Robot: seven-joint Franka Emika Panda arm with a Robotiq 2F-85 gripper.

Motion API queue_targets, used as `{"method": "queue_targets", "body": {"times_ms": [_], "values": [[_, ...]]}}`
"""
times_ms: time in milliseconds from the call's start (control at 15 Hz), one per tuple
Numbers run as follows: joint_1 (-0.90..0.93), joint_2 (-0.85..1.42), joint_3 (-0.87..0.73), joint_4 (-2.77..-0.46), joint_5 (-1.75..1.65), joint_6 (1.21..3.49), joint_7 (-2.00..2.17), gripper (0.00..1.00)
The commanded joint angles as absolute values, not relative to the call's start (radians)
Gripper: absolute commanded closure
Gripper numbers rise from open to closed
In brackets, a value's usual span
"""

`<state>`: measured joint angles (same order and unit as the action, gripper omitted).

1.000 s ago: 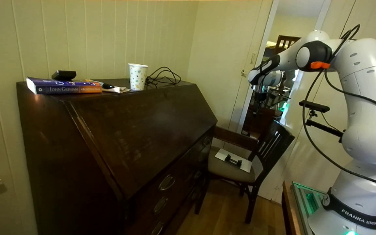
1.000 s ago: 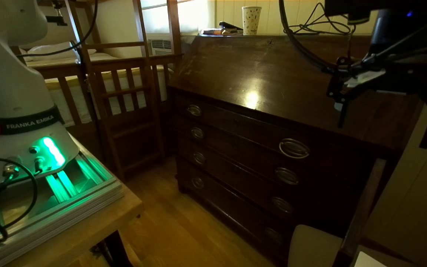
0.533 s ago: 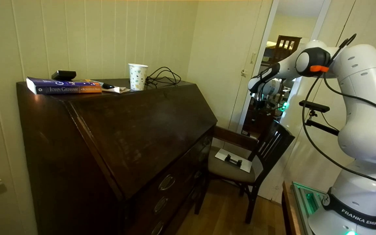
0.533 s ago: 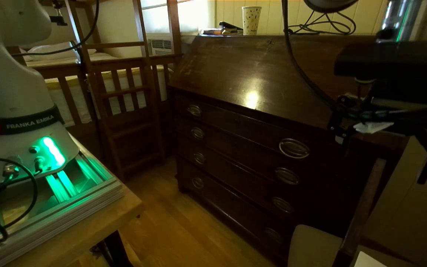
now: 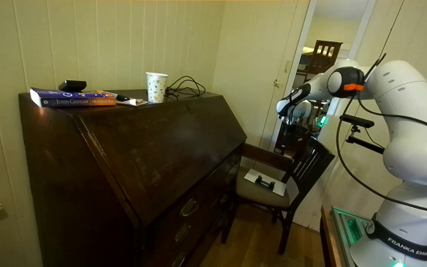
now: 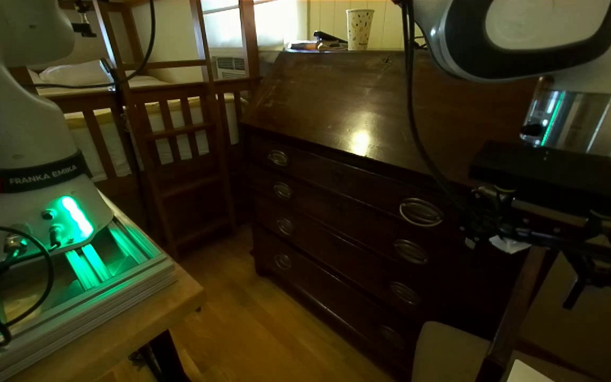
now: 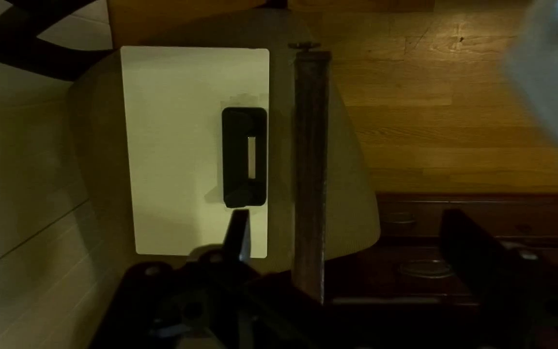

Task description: Move the wooden rail on the right backwards.

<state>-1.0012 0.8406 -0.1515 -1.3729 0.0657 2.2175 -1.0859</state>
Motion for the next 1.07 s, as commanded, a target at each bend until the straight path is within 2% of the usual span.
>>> {"method": "queue_targets", "body": {"times_ms": [0,467,533,600,733,1000], "values": [[-0.996,0.937,-0.164,-1.279,0.008,2.224,-1.055,0.0],[-1.017,1.053,-0.158,-1.189,-0.024,2.212,-1.049,0.0],[-1.019,1.062,-0.158,-1.179,-0.025,2.21,-1.05,0.07],[-1.02,1.07,-0.159,-1.171,-0.026,2.212,-1.048,0.28],[-1.024,1.086,-0.157,-1.15,-0.026,2.214,-1.05,0.32],[-1.028,1.102,-0.161,-1.121,-0.033,2.211,-1.049,0.61]]}}
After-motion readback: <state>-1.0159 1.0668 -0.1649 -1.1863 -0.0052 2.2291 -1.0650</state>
